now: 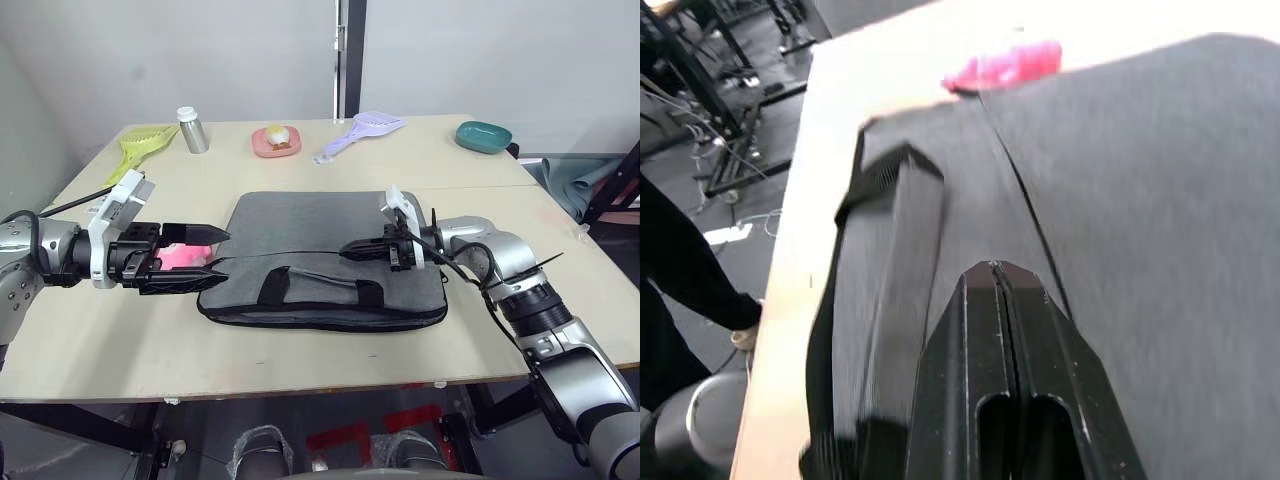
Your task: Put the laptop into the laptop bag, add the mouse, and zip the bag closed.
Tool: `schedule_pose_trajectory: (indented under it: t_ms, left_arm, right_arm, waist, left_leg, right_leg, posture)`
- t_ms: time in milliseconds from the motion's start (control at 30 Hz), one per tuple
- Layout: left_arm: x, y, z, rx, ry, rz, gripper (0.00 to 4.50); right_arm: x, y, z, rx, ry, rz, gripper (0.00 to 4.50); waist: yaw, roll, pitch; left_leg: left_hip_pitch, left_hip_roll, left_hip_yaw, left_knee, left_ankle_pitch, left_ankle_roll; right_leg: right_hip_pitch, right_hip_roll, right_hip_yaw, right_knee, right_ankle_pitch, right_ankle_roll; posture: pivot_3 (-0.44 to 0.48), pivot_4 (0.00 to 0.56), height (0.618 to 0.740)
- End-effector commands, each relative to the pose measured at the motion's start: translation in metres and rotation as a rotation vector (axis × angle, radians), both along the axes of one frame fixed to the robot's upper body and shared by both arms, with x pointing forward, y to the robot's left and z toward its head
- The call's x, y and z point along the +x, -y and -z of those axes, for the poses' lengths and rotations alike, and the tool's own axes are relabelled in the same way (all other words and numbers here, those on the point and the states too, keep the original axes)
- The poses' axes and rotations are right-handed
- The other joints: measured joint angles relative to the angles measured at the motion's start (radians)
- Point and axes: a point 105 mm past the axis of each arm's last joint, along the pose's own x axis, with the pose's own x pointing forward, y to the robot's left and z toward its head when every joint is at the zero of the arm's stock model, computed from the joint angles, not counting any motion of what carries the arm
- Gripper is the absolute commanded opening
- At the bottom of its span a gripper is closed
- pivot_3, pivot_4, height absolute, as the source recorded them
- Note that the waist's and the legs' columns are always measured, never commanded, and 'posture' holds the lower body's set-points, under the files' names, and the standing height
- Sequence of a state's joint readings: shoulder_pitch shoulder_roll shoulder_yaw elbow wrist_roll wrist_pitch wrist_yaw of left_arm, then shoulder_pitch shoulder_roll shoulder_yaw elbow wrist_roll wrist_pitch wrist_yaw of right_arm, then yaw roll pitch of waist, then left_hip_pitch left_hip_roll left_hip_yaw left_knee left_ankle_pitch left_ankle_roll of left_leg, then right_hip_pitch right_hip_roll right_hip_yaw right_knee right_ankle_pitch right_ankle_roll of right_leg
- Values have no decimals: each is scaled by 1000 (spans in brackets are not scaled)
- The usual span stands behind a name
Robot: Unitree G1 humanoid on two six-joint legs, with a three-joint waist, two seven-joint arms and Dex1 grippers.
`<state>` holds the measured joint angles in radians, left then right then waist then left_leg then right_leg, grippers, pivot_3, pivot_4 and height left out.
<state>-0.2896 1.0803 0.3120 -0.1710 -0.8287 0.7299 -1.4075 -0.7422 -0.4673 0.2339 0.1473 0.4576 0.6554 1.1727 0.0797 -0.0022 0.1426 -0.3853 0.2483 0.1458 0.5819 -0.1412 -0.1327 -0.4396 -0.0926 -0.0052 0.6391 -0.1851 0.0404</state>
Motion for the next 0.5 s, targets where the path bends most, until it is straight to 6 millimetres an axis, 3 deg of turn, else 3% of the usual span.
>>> schedule_pose_trajectory:
  t_ms: [33, 200, 400, 500]
  left_arm:
    - [-4, 1, -7, 4, 44, 28, 4468]
    - [-8, 4, -8, 2, 54, 58, 4468]
    - [-10, 8, -8, 11, 84, 80, 4468]
    - [-11, 9, -9, 4, 87, 85, 4468]
  right_arm:
    - [-7, -14, 9, -68, 62, -70, 0]
    - [-10, -14, 58, -259, 112, -84, 0]
    - [-17, -7, 92, -345, 99, -113, 0]
    - [-20, -6, 96, -347, 98, -127, 0]
  waist:
    - [1, 0, 0]
    - [1, 0, 0]
    - [-7, -3, -6]
    - [-10, -4, -13]
  left_leg:
    - [0, 0, 0, 0, 0, 0]
    - [0, 0, 0, 0, 0, 0]
    - [4, 0, 0, 0, 0, 0]
    - [5, 0, 0, 0, 0, 0]
  right_leg:
    - [0, 0, 0, 0, 0, 0]
    - [0, 0, 0, 0, 0, 0]
    - [5, 0, 1, 1, 0, 0]
    - [6, 0, 1, 1, 0, 0]
  posture:
    - [0, 150, 740]
    - [0, 150, 740]
    - [0, 150, 740]
    - [0, 150, 740]
